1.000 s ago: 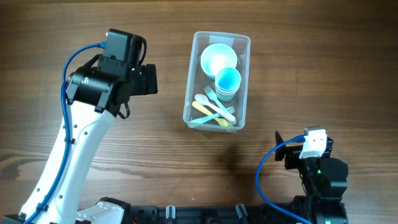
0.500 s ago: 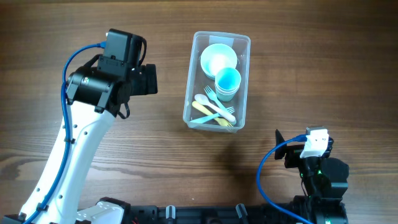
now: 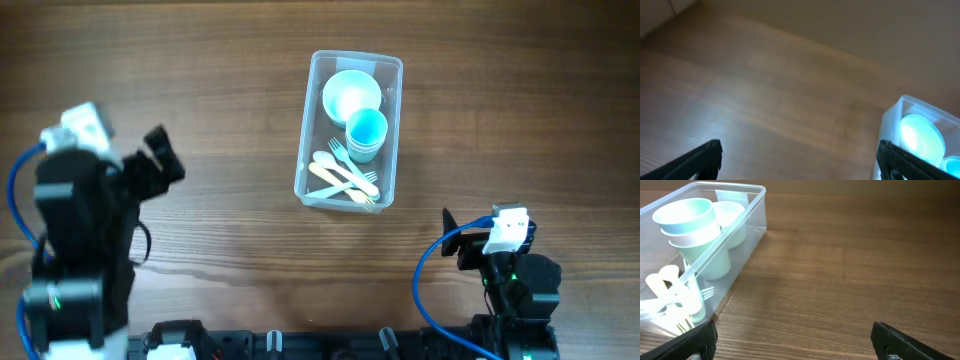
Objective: Pack container
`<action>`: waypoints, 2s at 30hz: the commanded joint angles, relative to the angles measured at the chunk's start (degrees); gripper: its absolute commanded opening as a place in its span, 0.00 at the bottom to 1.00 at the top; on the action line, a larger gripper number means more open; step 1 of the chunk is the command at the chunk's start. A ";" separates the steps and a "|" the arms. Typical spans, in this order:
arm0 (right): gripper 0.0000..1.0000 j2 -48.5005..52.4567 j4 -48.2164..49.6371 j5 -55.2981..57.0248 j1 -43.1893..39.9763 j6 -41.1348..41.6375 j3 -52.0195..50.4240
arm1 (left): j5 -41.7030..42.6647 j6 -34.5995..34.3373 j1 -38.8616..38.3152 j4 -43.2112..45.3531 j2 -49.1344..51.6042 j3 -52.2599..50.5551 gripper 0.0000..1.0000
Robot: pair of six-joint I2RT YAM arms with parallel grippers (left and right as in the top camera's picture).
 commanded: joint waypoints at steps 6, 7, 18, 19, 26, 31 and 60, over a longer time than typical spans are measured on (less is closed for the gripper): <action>1.00 -0.61 0.07 -0.50 -0.28 0.76 -0.72 | 13.55 0.87 2.29 10.60 -31.74 -37.22 1.00; 1.00 -0.61 0.07 -0.50 -0.28 0.76 -0.72 | 13.97 0.68 1.38 10.58 -34.25 -39.63 1.00; 1.00 -0.61 0.07 -0.50 -0.28 0.79 -0.72 | 14.53 0.72 -5.16 8.83 -46.14 -48.37 1.00; 1.00 -0.61 0.07 -0.50 -0.28 0.76 -0.72 | 14.53 0.72 -5.46 8.09 -46.51 -48.37 1.00; 1.00 -0.61 0.07 -0.50 -0.28 0.76 -0.72 | 14.53 0.72 -7.56 5.75 -46.75 -48.78 1.00; 1.00 -0.61 0.07 -0.50 -0.28 0.76 -0.72 | 14.53 0.72 -7.56 4.50 -46.71 -49.13 1.00; 1.00 -0.61 0.07 -0.50 -0.28 0.76 -0.72 | 14.53 0.72 -7.56 4.50 -46.71 -49.11 1.00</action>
